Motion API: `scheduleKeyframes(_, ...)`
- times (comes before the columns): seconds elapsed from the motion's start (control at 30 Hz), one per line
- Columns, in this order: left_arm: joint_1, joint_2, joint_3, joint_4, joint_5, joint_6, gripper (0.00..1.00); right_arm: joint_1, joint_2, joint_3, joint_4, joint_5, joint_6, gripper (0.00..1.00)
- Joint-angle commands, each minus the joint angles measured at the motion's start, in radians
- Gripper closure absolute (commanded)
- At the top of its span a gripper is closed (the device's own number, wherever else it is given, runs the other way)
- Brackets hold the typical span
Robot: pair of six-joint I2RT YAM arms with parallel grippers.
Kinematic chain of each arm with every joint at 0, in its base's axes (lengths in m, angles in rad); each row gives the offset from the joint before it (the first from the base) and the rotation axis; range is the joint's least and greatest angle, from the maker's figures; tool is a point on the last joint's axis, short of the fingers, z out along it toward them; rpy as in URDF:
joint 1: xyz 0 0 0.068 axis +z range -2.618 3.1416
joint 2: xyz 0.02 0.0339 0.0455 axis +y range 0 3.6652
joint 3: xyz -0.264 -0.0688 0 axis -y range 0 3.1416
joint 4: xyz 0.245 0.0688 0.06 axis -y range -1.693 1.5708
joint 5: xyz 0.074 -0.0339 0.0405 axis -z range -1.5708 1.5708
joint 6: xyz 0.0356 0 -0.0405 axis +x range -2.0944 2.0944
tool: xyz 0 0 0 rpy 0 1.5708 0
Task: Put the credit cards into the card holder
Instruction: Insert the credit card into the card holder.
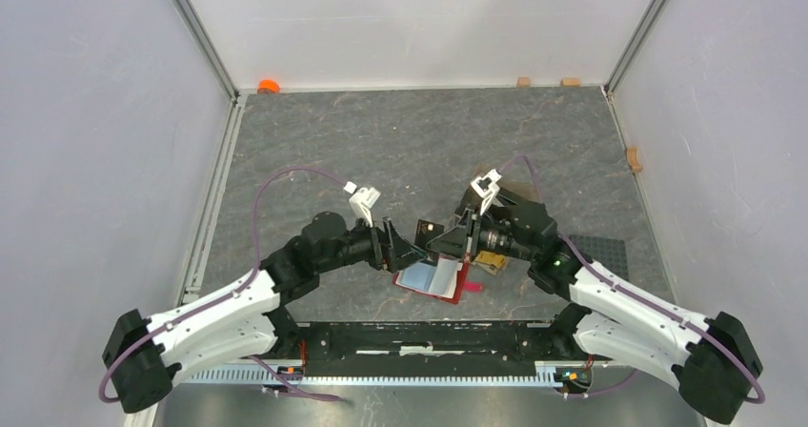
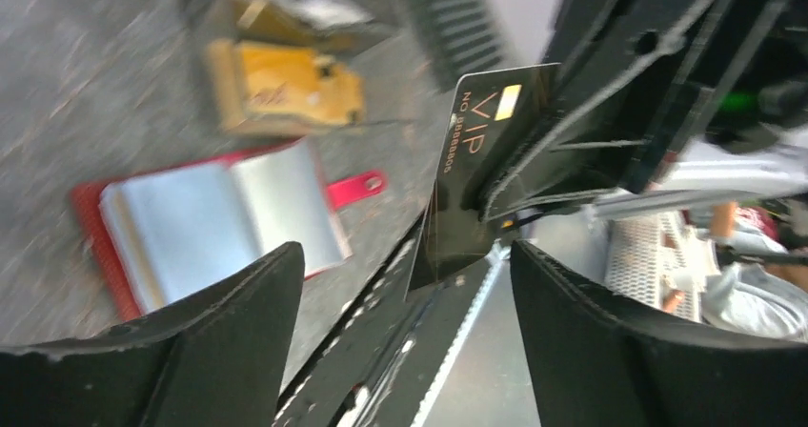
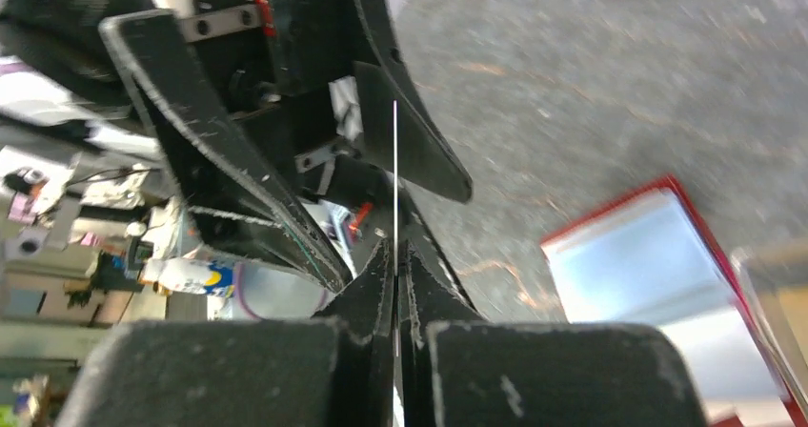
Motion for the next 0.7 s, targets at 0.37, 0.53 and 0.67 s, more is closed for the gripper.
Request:
scheduleKeyframes(0.37, 0.042, 0.358, 0.073, -0.280, -0.162, 0.104, 0.07, 0.001, 0.150, -0.218, -0.125, 0.153, 0.210, 1.00)
scheduleKeyframes(0.53, 0.042, 0.421, 0.089, -0.269, -0.159, 0.159, 0.13, 0.001, 0.182, -0.236, -0.112, 0.204, 0.251, 1.00)
scheduleKeyframes(0.67, 0.042, 0.473, 0.109, -0.265, -0.151, 0.197, 0.17, 0.001, 0.180, -0.259, -0.120, 0.281, 0.276, 1.00)
